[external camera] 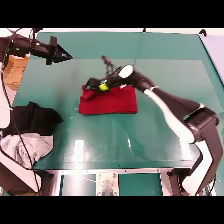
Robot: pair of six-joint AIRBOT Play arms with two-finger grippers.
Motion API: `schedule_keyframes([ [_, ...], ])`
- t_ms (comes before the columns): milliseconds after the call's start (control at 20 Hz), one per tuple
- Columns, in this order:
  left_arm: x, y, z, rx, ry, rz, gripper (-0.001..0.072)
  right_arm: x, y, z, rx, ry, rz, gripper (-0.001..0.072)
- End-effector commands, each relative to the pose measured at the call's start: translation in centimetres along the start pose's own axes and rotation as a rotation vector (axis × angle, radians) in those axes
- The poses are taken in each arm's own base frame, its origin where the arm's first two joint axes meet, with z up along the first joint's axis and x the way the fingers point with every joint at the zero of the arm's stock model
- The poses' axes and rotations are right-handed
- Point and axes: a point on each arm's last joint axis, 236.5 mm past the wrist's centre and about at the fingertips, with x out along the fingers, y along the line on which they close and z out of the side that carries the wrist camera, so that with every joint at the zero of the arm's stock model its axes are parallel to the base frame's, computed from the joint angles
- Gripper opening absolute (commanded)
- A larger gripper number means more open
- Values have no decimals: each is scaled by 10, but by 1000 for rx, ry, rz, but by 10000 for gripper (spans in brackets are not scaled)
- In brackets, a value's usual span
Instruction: Fold the shirts.
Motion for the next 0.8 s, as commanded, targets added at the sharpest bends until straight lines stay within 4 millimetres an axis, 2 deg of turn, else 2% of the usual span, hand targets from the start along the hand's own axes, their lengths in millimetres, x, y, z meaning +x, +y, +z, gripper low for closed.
schedule_keyframes([
  [0, -2, 1, 0, 10, 1, 1, 26, -90, -55, 38, 64, -25, -69, 536],
  [100, -2, 1, -1, 10, 1, 1, 25, -148, -101, 52, 146, -61, -126, 536],
  [150, -2, 1, 0, 10, 0, 1, 26, -169, -125, 51, 194, -66, -153, 536],
  [200, -2, 1, 0, 10, -2, 1, 26, -185, -149, 44, 245, -56, -176, 536],
  [300, -2, 1, 1, 10, -6, 1, 25, -193, -190, 15, 347, -5, -197, 537],
  [400, -2, 1, 1, 9, -7, 1, 26, -179, -218, -22, 429, 54, -209, 566],
  [500, -2, 1, 1, 9, -7, 1, 26, -156, -230, -51, 461, 89, -207, 595],
  [600, -2, 1, 2, 9, -8, 2, 26, -132, -225, -63, 456, 93, -179, 595],
  [750, -2, 1, 3, 8, -14, 2, 26, -94, -194, -64, 448, 105, -65, 595],
])
